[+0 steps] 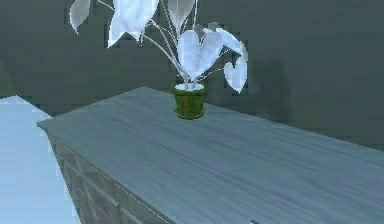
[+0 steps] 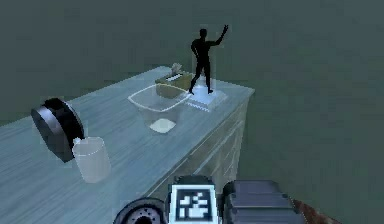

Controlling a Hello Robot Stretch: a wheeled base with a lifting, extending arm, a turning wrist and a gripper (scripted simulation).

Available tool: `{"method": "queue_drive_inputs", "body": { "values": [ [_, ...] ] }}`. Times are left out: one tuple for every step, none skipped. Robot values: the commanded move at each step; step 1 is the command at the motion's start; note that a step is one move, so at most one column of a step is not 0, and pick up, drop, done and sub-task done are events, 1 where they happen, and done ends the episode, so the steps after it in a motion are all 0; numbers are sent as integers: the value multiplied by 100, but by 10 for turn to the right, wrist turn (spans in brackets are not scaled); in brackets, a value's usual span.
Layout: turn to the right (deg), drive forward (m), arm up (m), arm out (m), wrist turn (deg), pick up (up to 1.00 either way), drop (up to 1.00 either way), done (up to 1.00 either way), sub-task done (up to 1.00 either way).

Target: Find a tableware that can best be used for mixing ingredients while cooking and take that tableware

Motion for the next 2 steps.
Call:
{"method": "queue_drive_inputs", "body": {
  "values": [
    [0,0,0,26,0,0,0,0,0],
    [0,0,0,0,450,0,0,0,0]
  ]
}}
